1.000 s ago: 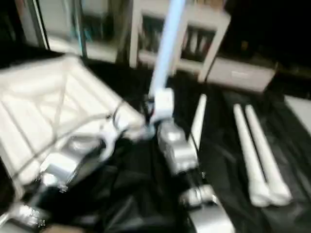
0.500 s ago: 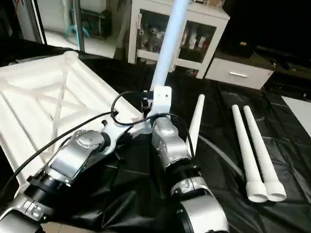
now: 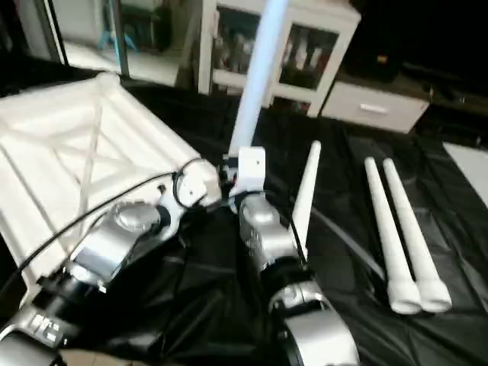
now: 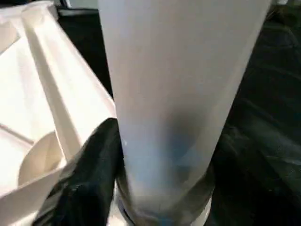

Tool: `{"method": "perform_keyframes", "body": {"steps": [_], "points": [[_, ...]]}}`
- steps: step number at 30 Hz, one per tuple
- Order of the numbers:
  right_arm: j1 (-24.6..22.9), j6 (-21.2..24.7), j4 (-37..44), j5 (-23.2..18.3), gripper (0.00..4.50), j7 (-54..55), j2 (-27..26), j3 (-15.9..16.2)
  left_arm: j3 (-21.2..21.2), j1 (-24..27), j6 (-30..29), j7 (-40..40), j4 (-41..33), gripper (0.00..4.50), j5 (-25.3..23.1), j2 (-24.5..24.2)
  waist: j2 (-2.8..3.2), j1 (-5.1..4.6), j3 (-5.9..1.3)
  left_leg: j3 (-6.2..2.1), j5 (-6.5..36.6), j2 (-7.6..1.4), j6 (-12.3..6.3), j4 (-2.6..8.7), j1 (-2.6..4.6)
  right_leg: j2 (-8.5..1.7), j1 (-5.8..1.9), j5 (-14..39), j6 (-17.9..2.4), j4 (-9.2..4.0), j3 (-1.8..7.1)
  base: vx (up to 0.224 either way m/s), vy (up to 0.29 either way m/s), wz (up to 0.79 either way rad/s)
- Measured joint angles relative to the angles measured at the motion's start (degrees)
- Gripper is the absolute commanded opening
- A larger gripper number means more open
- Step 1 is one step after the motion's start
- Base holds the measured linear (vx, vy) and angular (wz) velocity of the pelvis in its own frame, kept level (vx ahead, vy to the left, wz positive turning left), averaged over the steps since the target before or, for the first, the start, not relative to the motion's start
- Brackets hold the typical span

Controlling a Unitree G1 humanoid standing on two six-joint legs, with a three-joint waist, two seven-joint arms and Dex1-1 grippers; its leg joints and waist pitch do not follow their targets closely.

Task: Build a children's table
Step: Insert table leg to table base

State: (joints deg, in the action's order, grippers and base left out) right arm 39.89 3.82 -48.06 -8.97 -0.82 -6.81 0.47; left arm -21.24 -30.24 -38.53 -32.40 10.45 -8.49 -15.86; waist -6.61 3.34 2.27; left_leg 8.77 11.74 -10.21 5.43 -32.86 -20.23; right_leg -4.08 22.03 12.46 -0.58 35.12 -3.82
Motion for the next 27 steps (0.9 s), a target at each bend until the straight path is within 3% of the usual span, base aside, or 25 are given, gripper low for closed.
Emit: {"method": "perform_keyframes", "body": {"steps": [9, 15, 18, 20, 22, 27], "points": [[-2.2, 3.2, 5.4, 0.1, 3.85, -5.1, 1.4, 1.8, 0.5, -0.1, 0.6, -1.0, -1.0, 0.0, 0.1, -1.0, 0.51, -0.03, 0.4, 0.69, -0.1, -0.43, -0.11, 0.04, -0.08, 0.07, 0.15, 0.0, 0.0, -0.1, 0.05, 0.0, 0.0, 0.0], [-6.7, 7.9, 18.5, 0.0, 4.45, -10.7, 4.3, 4.0, 0.8, 0.1, 1.2, -2.3, -1.4, 0.0, 1.0, -2.2, 0.65, 0.07, 0.55, 1.01, -0.1, -0.89, -0.2, 0.04, -0.06, 0.43, 0.2, 0.0, 0.0, -0.12, 0.14, 0.0, 0.0, 0.0], [-8.1, 10.2, 23.3, -0.3, 4.45, -12.5, 6.2, 4.5, 1.1, 0.5, 1.5, -3.0, -1.9, 0.0, 1.5, -3.1, 0.66, 0.09, 0.56, 1.01, -0.2, -1.08, -0.14, 0.04, -0.02, 0.63, 0.2, 0.1, -0.1, -0.11, 0.16, 0.0, 0.0, 0.0], [-9.8, 12.9, 26.8, -0.7, 4.45, -14.9, 8.8, 5.3, 1.1, 0.8, 2.2, -4.1, -2.3, 0.0, 1.7, -3.9, 0.73, 0.13, 0.61, 1.02, -0.2, -1.13, -0.12, 0.04, 0.0, 0.69, 0.19, 0.1, -0.1, -0.1, 0.16, 0.0, 0.0, 0.0], [-12.6, 16.6, 31.9, -0.8, 4.45, -19.4, 14.7, 6.7, 1.3, 2.2, 4.0, -6.5, -3.5, 0.0, 2.7, -6.0, 0.89, 0.45, 0.71, 1.02, -0.2, -1.14, -0.12, 0.05, 0.03, 0.69, 0.13, 0.1, -0.2, -0.12, 0.16, 0.0, 0.0, 0.0], [-16.2, 21.1, 37.4, -2.8, 4.45, -29.4, 23.2, 6.8, 2.3, 3.8, 6.4, -11.4, -4.4, 0.0, 4.6, -10.4, 1.02, 0.47, 0.8, 1.09, -0.2, -1.17, -0.11, 0.09, 0.21, 0.7, 0.09, 0.2, -0.2, -0.01, 0.18, 0.0, 0.0, 0.0]]}}
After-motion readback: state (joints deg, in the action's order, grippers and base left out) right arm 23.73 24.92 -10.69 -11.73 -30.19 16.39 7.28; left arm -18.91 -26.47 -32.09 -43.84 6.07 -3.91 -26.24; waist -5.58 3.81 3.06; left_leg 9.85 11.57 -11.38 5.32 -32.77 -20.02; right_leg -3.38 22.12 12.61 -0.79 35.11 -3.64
